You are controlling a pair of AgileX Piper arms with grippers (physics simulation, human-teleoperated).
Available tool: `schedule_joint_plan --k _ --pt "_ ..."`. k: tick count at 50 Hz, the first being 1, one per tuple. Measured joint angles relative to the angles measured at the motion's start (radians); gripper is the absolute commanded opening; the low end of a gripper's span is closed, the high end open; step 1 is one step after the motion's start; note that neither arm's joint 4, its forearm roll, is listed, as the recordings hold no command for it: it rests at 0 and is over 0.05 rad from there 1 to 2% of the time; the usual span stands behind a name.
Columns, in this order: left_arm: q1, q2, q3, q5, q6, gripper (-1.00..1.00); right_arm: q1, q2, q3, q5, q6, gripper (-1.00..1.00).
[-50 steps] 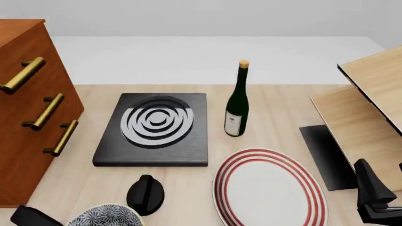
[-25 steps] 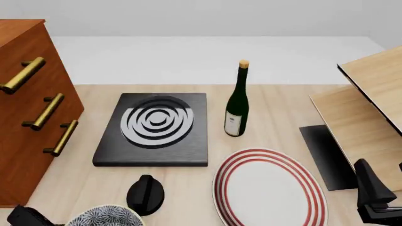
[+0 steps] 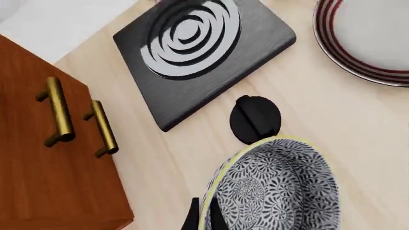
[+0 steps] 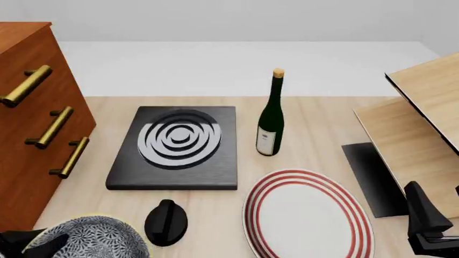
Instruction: Pick up the akita bowl and put it on the plate.
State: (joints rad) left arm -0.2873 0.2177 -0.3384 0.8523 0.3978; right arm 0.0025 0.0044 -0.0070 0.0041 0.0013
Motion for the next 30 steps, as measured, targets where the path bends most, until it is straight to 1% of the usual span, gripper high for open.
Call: schedule_joint_plan --k 7,11,20,30 --pt "-0.009 0.027 -0.078 -0.064 -0.049 -1.00 0.000 0.000 0.001 -0.001 0.000 1.00" --pt "-0.029 0.051 -0.111 -0.114 -0.095 -1.00 0.000 0.000 0.002 -0.001 0.000 1.00" --pt "-0.098 0.141 -0.153 -0.253 -0.212 -1.00 0.000 0.000 0.002 -0.002 0.000 1.00" --pt "-0.198 0.288 -0.179 -0.436 -0.351 -1.00 0.000 0.001 0.003 -0.004 0.000 1.00"
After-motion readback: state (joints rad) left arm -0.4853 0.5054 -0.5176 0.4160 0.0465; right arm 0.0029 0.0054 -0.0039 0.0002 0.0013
